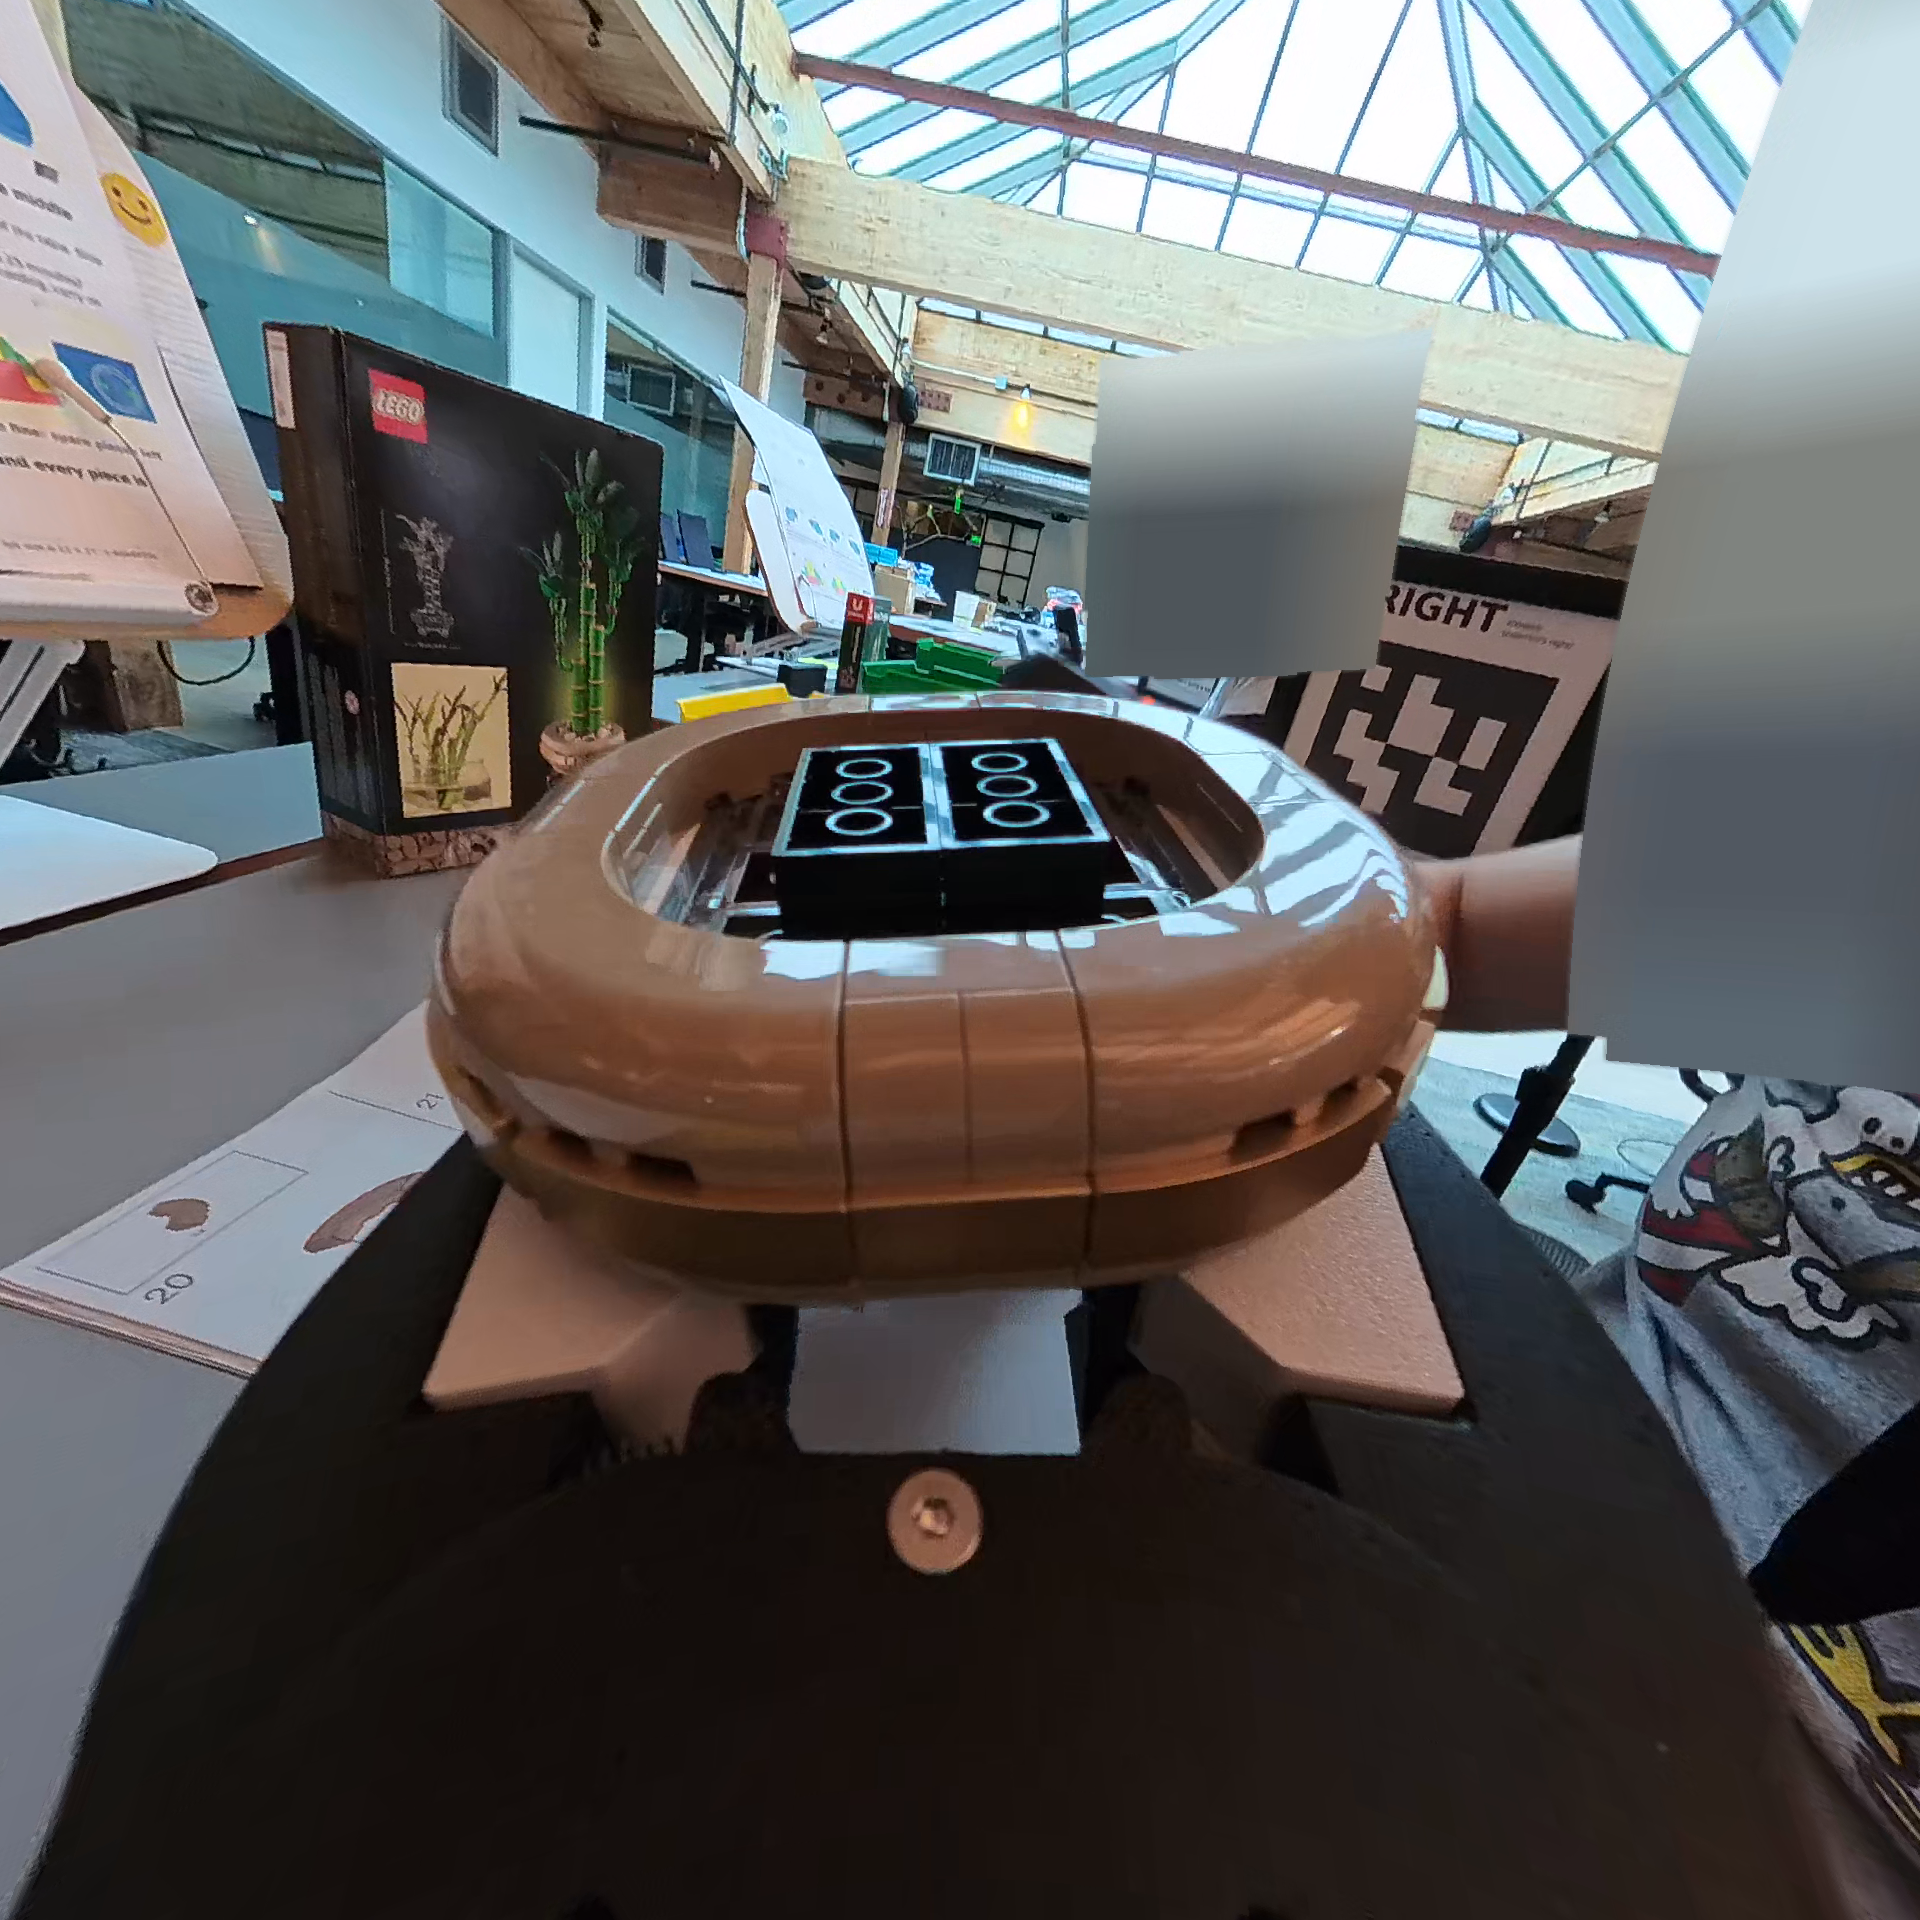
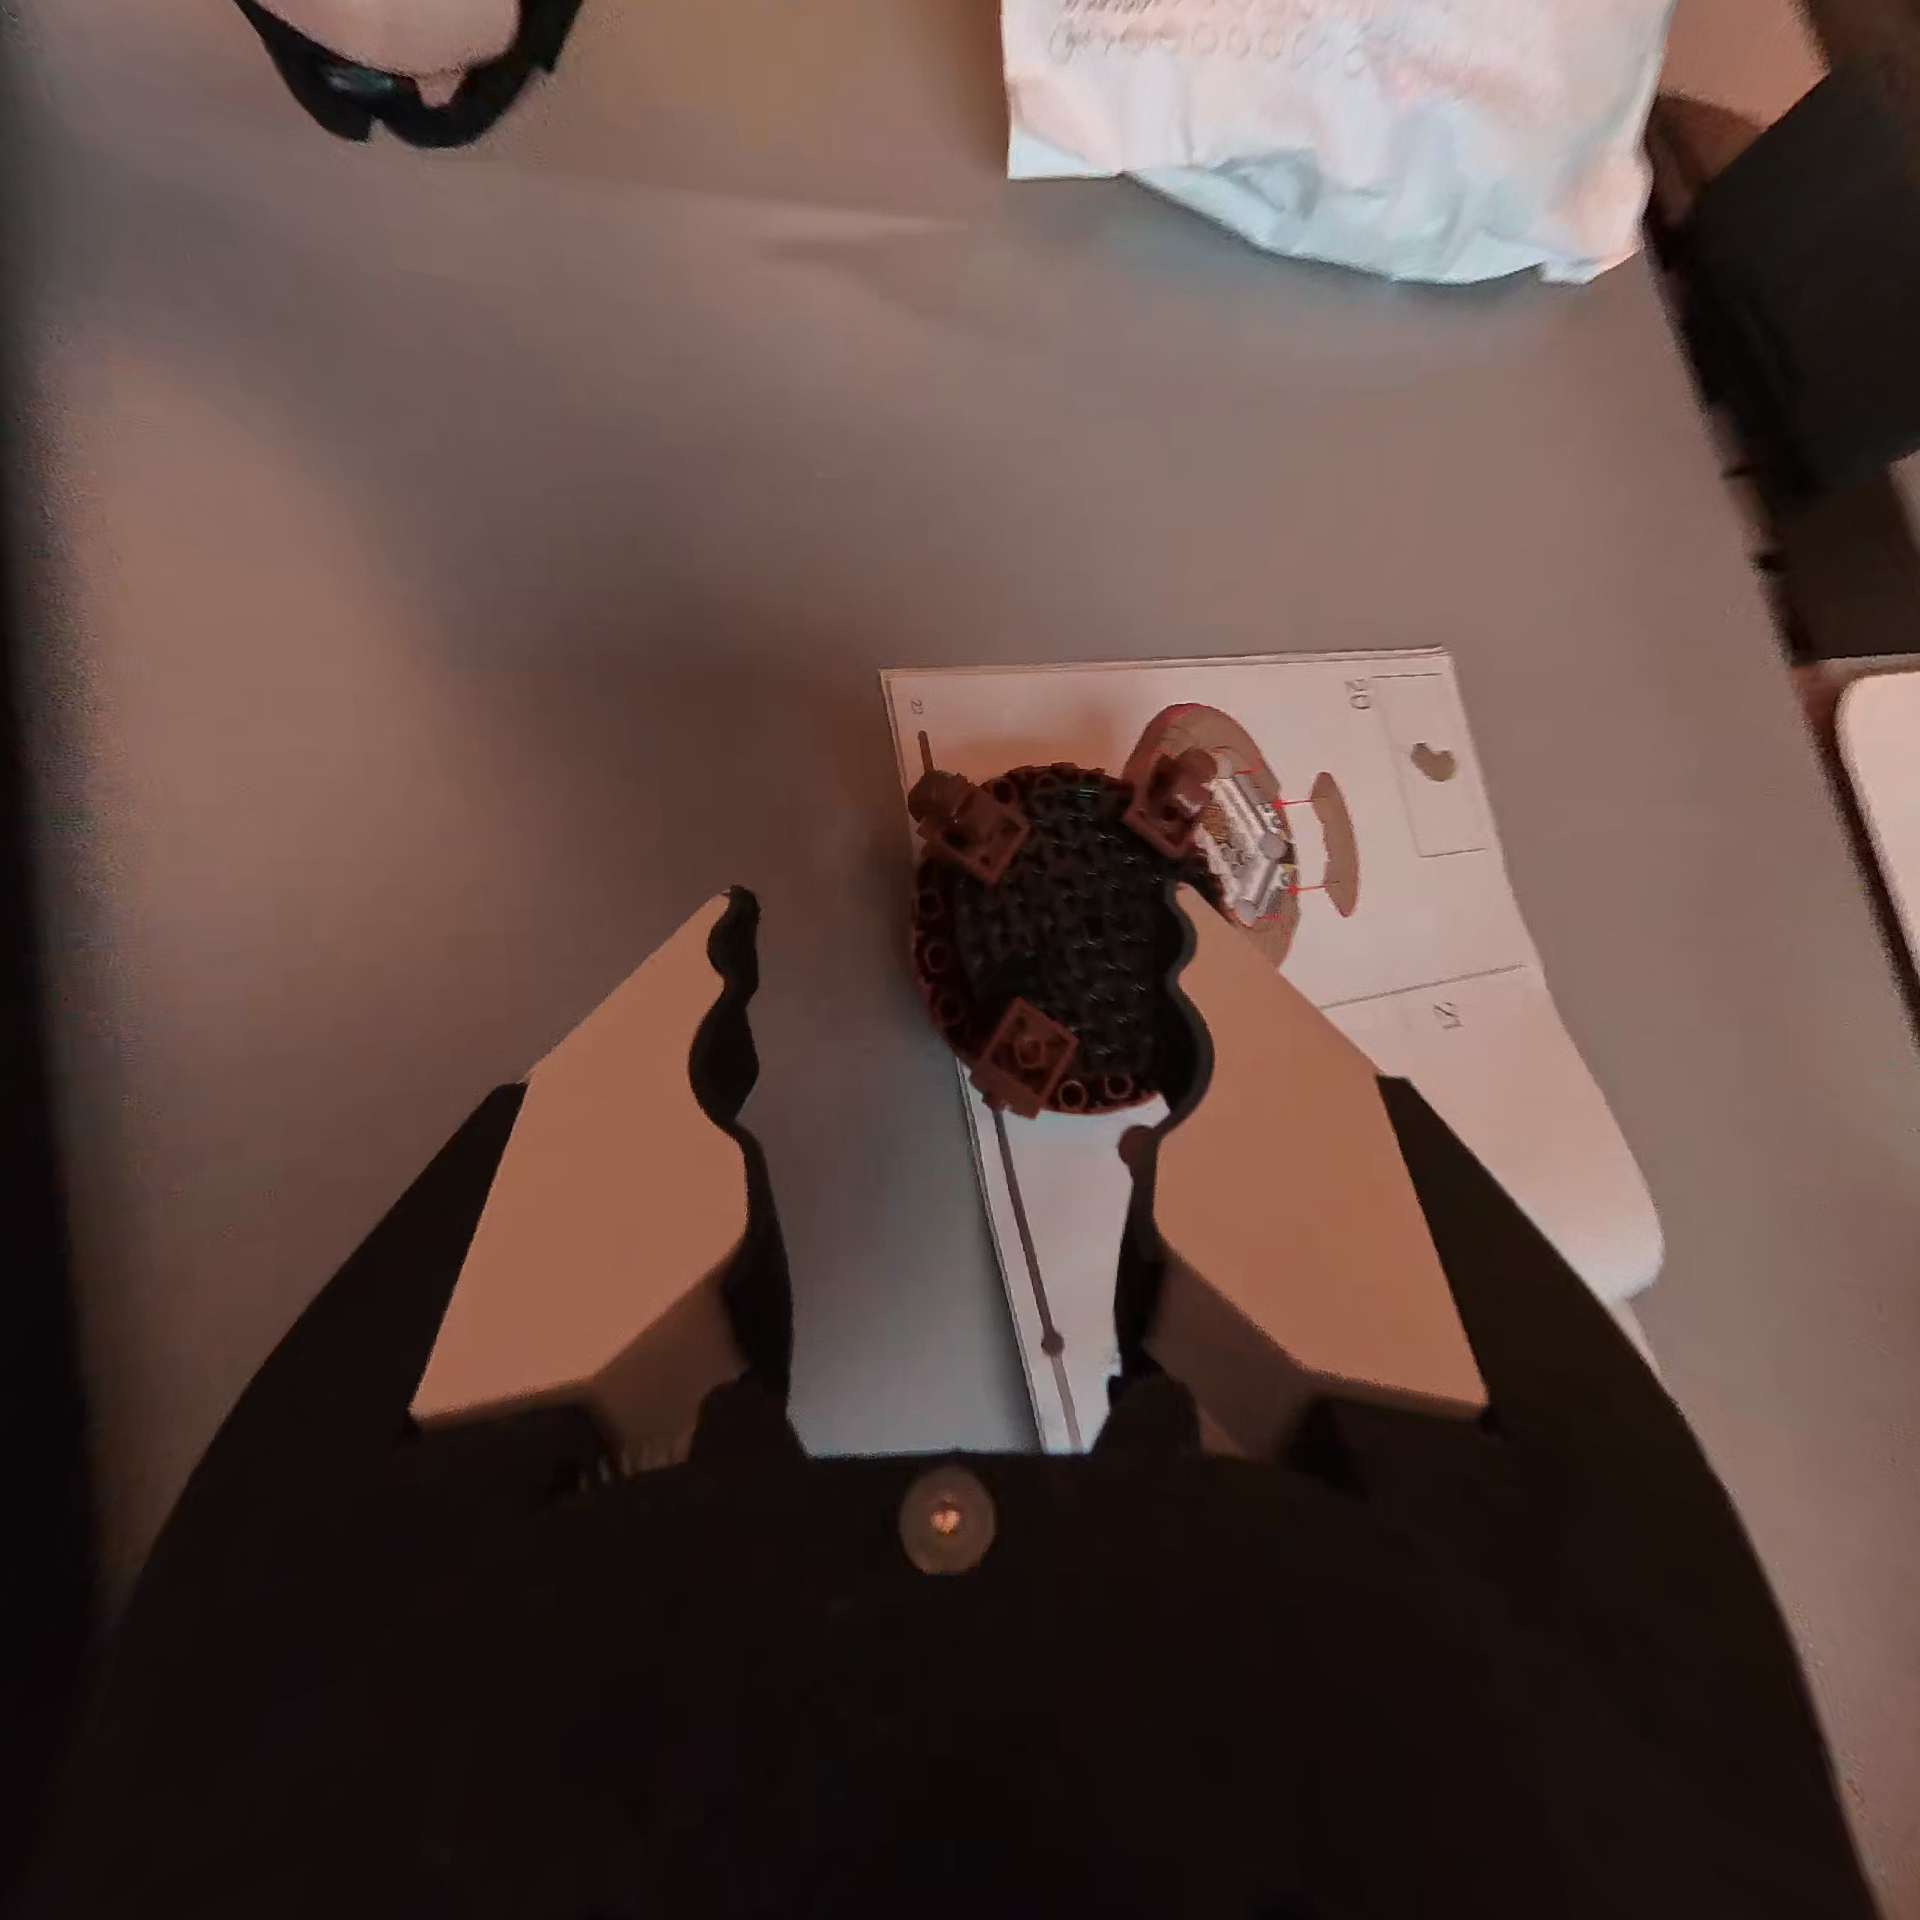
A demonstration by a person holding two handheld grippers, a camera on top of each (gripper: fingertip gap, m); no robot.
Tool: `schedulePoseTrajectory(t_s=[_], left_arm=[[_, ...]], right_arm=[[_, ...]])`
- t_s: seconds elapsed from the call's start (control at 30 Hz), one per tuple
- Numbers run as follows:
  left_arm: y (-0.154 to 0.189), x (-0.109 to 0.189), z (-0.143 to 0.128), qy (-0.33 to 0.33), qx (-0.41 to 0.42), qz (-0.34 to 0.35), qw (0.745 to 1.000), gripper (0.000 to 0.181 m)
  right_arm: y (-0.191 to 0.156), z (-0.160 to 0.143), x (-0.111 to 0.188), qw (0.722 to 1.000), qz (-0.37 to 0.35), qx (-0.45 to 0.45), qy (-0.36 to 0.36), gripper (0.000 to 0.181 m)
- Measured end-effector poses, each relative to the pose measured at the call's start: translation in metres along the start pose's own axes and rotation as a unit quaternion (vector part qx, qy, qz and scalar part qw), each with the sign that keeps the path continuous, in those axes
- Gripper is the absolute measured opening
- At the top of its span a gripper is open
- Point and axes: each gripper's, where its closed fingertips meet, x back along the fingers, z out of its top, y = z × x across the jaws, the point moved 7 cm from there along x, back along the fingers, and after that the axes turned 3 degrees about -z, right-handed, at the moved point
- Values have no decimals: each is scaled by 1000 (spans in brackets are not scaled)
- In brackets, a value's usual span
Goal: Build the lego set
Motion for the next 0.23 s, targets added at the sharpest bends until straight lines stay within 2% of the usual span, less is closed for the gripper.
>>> schedulePoseTrajectory(t_s=[0.03,0.23], left_arm=[[0,0,-1,-3,-2,1,1000,68],[0,0,-1,-6,-4,-1,1000,68]], right_arm=[[1,0,-5,1000,13,-7,-7,80],[8,-4,-24,998,33,-46,-39,90]])
